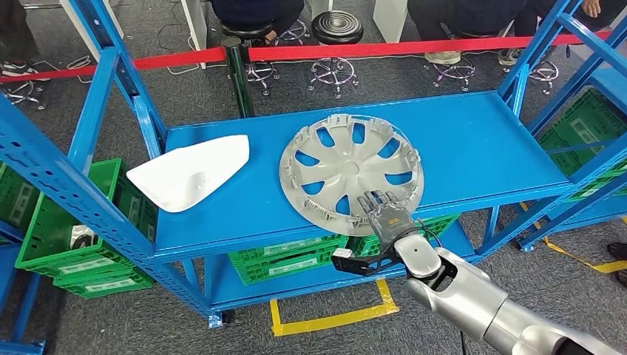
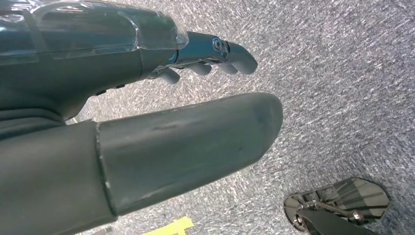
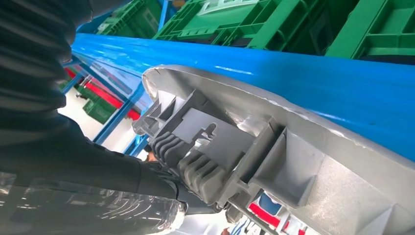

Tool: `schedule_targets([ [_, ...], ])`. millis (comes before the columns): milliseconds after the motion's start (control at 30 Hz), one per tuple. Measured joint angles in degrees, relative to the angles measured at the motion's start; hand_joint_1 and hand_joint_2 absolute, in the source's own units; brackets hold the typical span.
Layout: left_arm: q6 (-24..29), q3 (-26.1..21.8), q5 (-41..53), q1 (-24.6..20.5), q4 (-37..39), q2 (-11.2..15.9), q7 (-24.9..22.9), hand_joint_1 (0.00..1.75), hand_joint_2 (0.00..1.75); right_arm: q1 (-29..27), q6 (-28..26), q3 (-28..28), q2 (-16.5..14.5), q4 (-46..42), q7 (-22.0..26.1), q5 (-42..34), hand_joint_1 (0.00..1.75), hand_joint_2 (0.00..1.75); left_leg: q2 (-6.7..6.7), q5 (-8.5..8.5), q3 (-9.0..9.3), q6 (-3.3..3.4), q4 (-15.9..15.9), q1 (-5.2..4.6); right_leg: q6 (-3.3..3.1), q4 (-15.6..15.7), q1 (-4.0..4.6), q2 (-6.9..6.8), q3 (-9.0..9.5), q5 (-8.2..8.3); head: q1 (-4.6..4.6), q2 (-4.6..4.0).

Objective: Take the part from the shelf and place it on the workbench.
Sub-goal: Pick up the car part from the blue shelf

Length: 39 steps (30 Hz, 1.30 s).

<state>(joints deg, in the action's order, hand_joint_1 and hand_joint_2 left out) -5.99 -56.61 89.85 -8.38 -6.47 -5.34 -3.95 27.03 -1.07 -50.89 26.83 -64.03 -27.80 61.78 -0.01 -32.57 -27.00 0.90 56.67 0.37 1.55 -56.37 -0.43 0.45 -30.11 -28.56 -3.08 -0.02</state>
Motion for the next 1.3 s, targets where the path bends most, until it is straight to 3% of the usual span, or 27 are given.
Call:
schedule_targets([
  [300, 0.17, 0.0, -0.02, 0.0, 0.0, 0.07, 0.0, 0.0, 0.0, -0.17, -1.26, -0.14, -1.31, 2.37, 0.0, 0.95, 0.0, 1.75, -0.17, 0.0, 0.23, 0.0, -0.01, 0.0, 0.0, 0.03, 0.01, 0.0, 0.22, 0.0, -0.02, 0.0],
  [433, 0.2, 0.0, -0.01, 0.0, 0.0, 0.08, -0.02, 0.0, 0.0, -0.36, -2.8, -0.07, -1.97, 3.74, 0.0, 1.19, 1.69, 1.75, -0.24, 0.01, 0.29, -0.01, -0.01, 0.0, 0.0, 0.04, 0.02, 0.01, 0.29, 0.0, -0.02, 0.0],
  [467, 0.2, 0.0, -0.01, 0.0, 0.0, 0.1, -0.05, 0.0, 0.44, -0.38, -3.0, -0.05, -2.13, 4.04, 0.0, 1.19, 1.75, 1.75, -0.25, 0.01, 0.31, -0.01, -0.01, 0.0, 0.0, 0.04, 0.03, 0.01, 0.31, 0.0, -0.02, 0.0],
  [567, 0.2, 0.0, 0.0, 0.0, 0.0, 0.16, -0.22, 0.0, 1.75, -0.39, -3.39, 0.08, -2.46, 4.56, 0.0, 1.19, 1.75, 1.75, -0.33, 0.03, 0.36, -0.04, -0.01, 0.01, 0.0, 0.06, 0.04, 0.01, 0.36, 0.0, 0.0, 0.0],
  [900, 0.83, 0.08, 0.0, 0.04, 0.0, 0.37, 3.28, 0.0, 1.75, -1.11, -5.59, 0.47, -2.64, 4.71, 0.06, 2.24, 1.68, 1.75, -0.98, 0.14, 0.53, -0.2, 0.0, 0.01, -0.02, 0.06, 0.06, -0.36, 0.48, -0.01, 0.06, 0.0],
  [1300, 2.27, 3.74, -0.02, 0.16, 0.0, 0.49, 2.36, 0.0, 1.75, -1.56, -5.62, 0.61, -2.72, 4.5, 0.07, 2.77, 1.68, 1.75, -1.01, 0.14, 0.55, -0.2, 0.0, 0.0, -0.03, 0.12, 0.05, -0.45, 0.55, -0.02, 0.05, 0.0],
])
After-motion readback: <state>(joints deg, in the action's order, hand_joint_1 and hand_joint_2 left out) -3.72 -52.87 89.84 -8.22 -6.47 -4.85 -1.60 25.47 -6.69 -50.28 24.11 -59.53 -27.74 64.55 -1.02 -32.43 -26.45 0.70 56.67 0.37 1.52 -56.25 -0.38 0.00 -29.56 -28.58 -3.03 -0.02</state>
